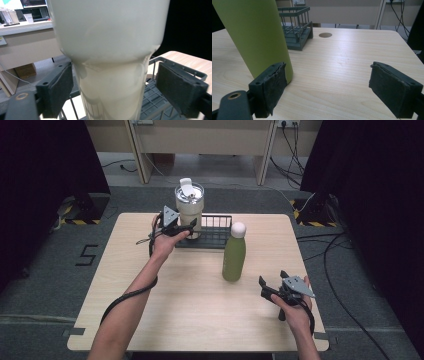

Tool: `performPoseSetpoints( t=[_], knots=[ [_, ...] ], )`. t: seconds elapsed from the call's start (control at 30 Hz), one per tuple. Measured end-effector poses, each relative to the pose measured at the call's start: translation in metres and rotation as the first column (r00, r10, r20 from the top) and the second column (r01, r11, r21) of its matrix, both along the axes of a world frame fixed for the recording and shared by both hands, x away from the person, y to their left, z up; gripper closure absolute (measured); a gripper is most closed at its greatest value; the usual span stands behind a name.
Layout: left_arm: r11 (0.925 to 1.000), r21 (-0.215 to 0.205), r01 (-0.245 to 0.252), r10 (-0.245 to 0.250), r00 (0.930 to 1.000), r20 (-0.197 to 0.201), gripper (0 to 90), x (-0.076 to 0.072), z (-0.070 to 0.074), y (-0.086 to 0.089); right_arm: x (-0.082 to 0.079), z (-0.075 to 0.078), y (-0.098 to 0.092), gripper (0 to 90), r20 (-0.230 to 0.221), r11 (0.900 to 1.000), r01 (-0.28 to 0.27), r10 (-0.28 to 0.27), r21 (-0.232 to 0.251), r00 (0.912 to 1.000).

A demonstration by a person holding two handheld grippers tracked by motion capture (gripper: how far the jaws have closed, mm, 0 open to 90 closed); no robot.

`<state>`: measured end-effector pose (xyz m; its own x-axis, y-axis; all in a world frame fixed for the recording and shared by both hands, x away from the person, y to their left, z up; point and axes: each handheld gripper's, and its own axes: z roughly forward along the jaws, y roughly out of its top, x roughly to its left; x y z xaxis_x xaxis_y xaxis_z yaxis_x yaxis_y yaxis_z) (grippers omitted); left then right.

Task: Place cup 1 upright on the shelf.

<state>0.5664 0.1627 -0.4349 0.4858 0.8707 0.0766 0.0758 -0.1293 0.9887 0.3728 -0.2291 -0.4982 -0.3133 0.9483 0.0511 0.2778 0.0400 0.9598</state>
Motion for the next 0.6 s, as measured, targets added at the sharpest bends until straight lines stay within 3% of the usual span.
performPoseSetpoints(
  t=[0.6],
  knots=[
    [0.9999,0.012,0.009,-0.009,0.9999,0.006,14.3,-0.020,0.001,0.010,-0.001,0.003,0.000,13.7,0.008,1.000,0.001,-0.001,0.010,1.0000]
  ],
)
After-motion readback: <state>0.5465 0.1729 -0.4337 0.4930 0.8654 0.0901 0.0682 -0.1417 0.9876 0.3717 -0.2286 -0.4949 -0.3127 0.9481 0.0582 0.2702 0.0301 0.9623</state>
